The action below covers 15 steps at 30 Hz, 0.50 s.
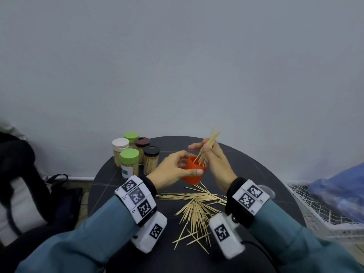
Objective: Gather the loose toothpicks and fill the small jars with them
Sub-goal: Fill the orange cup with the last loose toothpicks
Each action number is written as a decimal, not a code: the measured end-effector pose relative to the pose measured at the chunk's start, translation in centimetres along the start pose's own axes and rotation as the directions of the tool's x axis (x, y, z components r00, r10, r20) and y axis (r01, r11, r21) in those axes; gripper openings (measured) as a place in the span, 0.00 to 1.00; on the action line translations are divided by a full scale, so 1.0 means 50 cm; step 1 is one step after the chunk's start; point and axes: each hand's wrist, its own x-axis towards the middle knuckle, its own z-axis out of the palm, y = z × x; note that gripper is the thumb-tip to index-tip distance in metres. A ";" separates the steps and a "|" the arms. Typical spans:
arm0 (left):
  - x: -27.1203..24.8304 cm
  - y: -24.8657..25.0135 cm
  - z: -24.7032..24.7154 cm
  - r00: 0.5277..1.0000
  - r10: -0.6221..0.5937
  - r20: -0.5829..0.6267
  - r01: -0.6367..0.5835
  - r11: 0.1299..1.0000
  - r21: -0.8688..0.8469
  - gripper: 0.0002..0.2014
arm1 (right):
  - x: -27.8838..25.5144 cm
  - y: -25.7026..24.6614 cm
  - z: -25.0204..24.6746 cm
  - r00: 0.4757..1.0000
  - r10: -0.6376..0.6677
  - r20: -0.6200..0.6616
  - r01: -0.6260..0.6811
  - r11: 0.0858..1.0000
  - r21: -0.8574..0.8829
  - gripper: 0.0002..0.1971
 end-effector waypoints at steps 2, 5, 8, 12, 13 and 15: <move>0.000 0.001 0.000 1.000 0.001 -0.005 -0.001 1.000 -0.023 0.27 | -0.009 0.002 0.001 1.000 0.013 0.023 -0.014 0.999 0.052 0.09; -0.001 0.003 0.001 1.000 0.011 0.003 -0.011 1.000 -0.026 0.23 | -0.012 0.005 0.001 0.999 0.029 0.024 -0.031 0.995 0.099 0.11; -0.003 0.005 0.003 1.000 0.030 0.010 -0.029 0.999 -0.015 0.20 | -0.011 0.012 0.001 0.998 0.052 0.022 -0.054 0.992 0.113 0.12; -0.006 0.010 0.005 0.999 0.029 0.015 -0.028 1.000 -0.009 0.20 | -0.011 0.012 0.000 0.998 0.069 -0.004 -0.068 0.989 0.133 0.12; -0.006 0.011 0.006 0.999 0.028 0.019 -0.027 1.000 -0.007 0.20 | -0.012 0.010 0.000 0.997 0.071 -0.005 -0.069 0.989 0.131 0.12; -0.008 0.013 0.006 0.999 0.026 0.031 -0.026 1.000 0.005 0.20 | -0.012 0.008 0.000 0.997 0.075 -0.012 -0.073 0.992 0.105 0.12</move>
